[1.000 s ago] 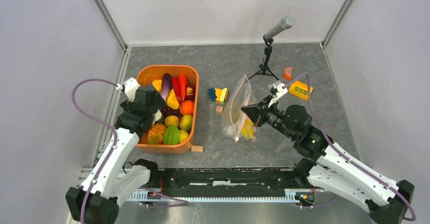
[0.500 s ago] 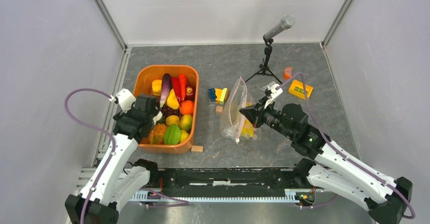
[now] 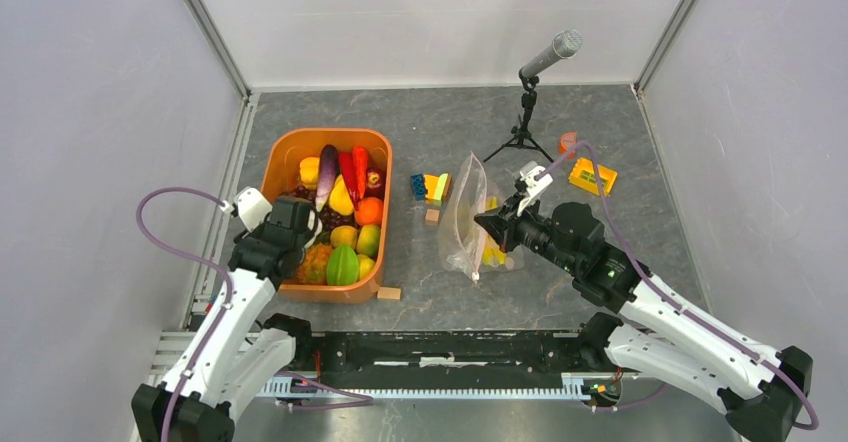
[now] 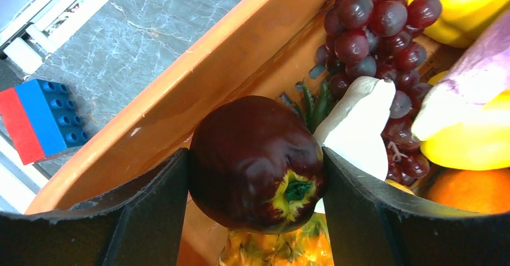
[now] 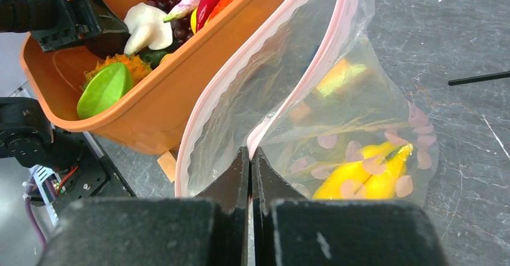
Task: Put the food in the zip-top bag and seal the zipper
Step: Pick up the fake fruit from the bin.
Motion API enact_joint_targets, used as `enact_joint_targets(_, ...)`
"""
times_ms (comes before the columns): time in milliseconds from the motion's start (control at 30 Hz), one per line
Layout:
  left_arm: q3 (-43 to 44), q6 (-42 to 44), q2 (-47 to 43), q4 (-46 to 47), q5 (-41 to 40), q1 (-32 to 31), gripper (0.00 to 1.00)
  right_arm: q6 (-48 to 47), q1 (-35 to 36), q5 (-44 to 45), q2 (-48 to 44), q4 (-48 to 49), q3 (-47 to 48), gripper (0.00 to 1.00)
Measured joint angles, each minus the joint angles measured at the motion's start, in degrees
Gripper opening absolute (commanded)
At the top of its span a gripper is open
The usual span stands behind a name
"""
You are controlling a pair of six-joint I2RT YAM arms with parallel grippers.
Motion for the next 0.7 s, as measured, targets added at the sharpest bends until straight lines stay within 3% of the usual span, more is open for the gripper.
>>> enact_joint_targets(67,0.07,0.26,-1.31,0.11,0.55,0.0,0.53,-0.15,0.0,0.48,0.11,-0.07,0.24,0.0)
enact_joint_targets(433,7.96,5.99,-9.81,2.12,3.8,0.0,0.51,0.96,0.0,2.54,-0.31,-0.66,0.39,0.0)
enact_joint_targets(700,9.14,10.71,-10.08,5.64,14.67,0.0,0.5,3.19,0.0,3.63,-1.55,-1.33,0.39,0.0)
